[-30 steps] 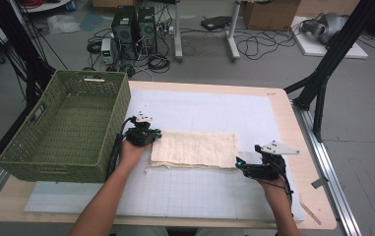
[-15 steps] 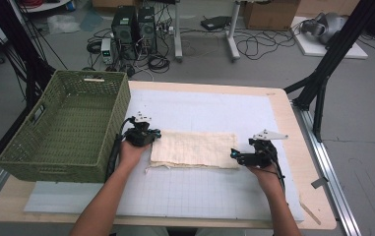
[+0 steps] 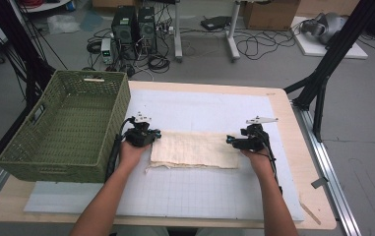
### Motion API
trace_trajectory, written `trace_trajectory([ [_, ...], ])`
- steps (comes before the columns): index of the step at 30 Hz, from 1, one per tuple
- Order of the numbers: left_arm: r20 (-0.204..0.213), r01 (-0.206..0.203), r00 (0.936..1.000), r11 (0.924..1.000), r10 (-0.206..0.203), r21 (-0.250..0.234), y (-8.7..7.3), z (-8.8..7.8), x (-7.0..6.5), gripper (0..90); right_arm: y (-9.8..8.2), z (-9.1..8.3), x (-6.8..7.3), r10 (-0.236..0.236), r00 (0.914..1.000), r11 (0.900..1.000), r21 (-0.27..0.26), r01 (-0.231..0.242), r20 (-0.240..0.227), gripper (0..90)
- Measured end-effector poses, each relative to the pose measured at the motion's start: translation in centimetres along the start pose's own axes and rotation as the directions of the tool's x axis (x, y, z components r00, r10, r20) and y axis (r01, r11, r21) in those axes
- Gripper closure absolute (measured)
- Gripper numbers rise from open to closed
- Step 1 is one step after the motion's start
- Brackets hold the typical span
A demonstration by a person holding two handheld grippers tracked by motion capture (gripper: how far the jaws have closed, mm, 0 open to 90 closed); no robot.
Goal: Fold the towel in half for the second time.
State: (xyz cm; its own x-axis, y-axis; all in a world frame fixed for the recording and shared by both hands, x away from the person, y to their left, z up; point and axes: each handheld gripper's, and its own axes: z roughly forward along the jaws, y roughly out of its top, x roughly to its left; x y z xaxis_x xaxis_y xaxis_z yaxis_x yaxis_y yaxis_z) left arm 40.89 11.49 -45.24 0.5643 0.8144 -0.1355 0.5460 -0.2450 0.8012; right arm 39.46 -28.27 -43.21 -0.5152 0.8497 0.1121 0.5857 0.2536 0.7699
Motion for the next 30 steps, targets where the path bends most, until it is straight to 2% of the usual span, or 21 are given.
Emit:
trace_trajectory([
  [4,0.004,0.002,1.0,1.0,-0.002,0.0,0.0,0.0,0.1,84.5,0.0,0.5,-0.3,-0.014,0.9998,1.0,0.002,0.014,0.016,33.8],
  [9,0.013,0.015,0.9998,0.9999,-0.015,-0.002,0.0,-0.1,0.2,84.5,-0.4,1.0,-1.1,0.007,0.9997,1.0,0.021,-0.007,0.022,45.8],
  [13,0.017,0.014,0.9998,0.9999,-0.014,-0.004,0.0,-0.1,0.2,84.5,-0.4,1.5,-1.3,0.008,0.9998,1.0,0.018,-0.008,0.019,49.6],
  [15,0.019,0.018,0.9997,0.9998,-0.018,-0.004,0.0,-0.1,0.2,84.6,-0.2,2.0,-1.0,-0.007,0.9998,0.999,0.046,0.006,0.021,52.5],
  [16,0.02,0.019,0.9996,0.9998,-0.019,-0.006,0.0,-0.1,0.3,84.6,-0.1,2.1,-0.9,-0.03,0.9988,0.998,0.053,0.028,0.037,57.3],
  [20,0.033,0.033,0.9989,0.9994,-0.032,-0.012,-0.1,-0.2,0.5,84.8,0.5,2.4,-0.3,-0.076,0.9971,0.994,0.085,0.075,0.009,82.7],
  [22,0.04,0.052,0.9979,0.9983,-0.051,-0.027,-0.1,-0.3,0.6,85.0,0.8,2.4,0.3,-0.141,0.9898,0.985,0.108,0.137,0.022,85.1],
  [23,0.046,0.065,0.997,0.9972,-0.063,-0.037,-0.2,-0.4,0.8,85.1,0.8,2.4,0.4,-0.156,0.9872,0.982,0.11,0.152,0.033,85.3],
  [26,0.07,0.11,0.9919,0.9919,-0.106,-0.063,-0.3,-0.8,1.2,85.3,0.8,2.0,0.3,-0.146,0.9879,0.985,0.097,0.14,0.054,85.4],
  [28,0.079,0.111,0.9913,0.9915,-0.105,-0.068,-0.3,-1.0,1.3,85.3,1.0,1.5,0.4,-0.147,0.9874,0.987,0.069,0.143,0.059,85.4],
  [30,0.085,0.115,0.9905,0.9887,-0.107,-0.096,0.0,-1.3,1.2,85.3,1.2,1.0,0.5,-0.149,0.9865,0.988,0.04,0.147,0.067,85.2],
])
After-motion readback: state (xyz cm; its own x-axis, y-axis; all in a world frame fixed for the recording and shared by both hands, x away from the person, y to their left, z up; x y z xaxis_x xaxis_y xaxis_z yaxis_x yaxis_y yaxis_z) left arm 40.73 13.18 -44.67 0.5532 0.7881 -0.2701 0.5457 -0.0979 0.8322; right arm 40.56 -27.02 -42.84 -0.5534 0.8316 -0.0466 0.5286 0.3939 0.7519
